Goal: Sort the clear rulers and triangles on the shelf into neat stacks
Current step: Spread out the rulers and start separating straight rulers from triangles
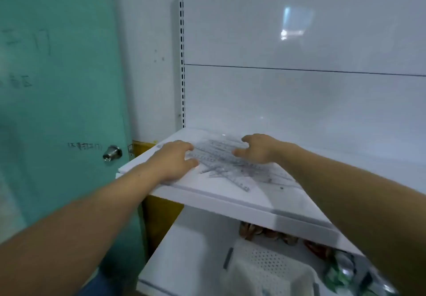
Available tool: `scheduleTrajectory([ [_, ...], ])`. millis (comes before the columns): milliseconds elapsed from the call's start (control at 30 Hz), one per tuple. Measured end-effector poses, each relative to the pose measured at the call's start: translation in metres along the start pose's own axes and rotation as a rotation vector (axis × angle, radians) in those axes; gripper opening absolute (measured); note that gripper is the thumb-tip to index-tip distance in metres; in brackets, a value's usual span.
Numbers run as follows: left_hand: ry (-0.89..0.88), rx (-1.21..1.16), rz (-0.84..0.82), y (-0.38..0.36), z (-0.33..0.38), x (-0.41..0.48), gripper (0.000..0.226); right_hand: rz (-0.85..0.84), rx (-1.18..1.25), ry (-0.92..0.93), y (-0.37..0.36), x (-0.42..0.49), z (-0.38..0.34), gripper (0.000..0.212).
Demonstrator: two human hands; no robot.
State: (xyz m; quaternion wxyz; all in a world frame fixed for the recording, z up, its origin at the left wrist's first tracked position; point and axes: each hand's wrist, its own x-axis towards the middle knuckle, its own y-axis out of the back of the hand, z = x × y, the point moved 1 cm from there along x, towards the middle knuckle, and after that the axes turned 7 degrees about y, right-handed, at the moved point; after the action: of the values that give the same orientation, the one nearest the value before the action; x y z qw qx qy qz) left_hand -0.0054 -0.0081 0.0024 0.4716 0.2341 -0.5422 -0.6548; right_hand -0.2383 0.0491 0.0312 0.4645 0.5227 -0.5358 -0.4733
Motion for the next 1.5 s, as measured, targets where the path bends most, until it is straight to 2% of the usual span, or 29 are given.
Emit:
scheduleTrajectory([
  [100, 0.047, 0.090, -0.031, -0.007, -0.008, 0.028, 0.064, -0.088, -0.040, -0.023, -0.004, 0.024, 0.007, 0.079],
  [200, 0.070, 0.154, -0.142, -0.012, -0.016, 0.047, 0.069, -0.075, -0.066, 0.021, 0.000, 0.039, 0.006, 0.063],
  [267, 0.076, 0.116, -0.173, -0.013, -0.021, 0.059, 0.068, -0.033, -0.033, 0.059, 0.003, 0.045, 0.006, 0.051],
  [400, 0.002, 0.035, -0.142, -0.012, -0.028, 0.067, 0.058, 0.043, 0.009, 0.084, 0.001, 0.054, 0.004, 0.034],
  [600, -0.121, -0.056, -0.157, -0.005, -0.040, 0.072, 0.039, 0.202, -0.026, 0.099, -0.002, 0.056, 0.001, 0.023],
  [700, -0.148, -0.116, -0.144, -0.003, -0.042, 0.072, 0.035, 0.220, -0.099, 0.103, -0.002, 0.055, -0.005, 0.029],
  [867, -0.137, -0.279, -0.087, 0.007, -0.052, 0.071, 0.022, 0.099, -0.092, -0.022, 0.005, 0.050, -0.018, 0.063],
  [1000, -0.163, -0.356, -0.048, 0.018, -0.078, 0.071, 0.016, 0.096, -0.030, -0.060, -0.001, 0.044, -0.017, 0.060],
  [1300, -0.186, -0.519, 0.171, 0.030, -0.113, 0.075, 0.023, 0.437, 0.151, -0.144, -0.006, 0.027, -0.023, 0.045],
  [1500, -0.210, -0.475, 0.130, 0.016, -0.080, 0.075, 0.037, 0.570, 0.113, -0.223, 0.004, -0.003, -0.010, 0.050],
])
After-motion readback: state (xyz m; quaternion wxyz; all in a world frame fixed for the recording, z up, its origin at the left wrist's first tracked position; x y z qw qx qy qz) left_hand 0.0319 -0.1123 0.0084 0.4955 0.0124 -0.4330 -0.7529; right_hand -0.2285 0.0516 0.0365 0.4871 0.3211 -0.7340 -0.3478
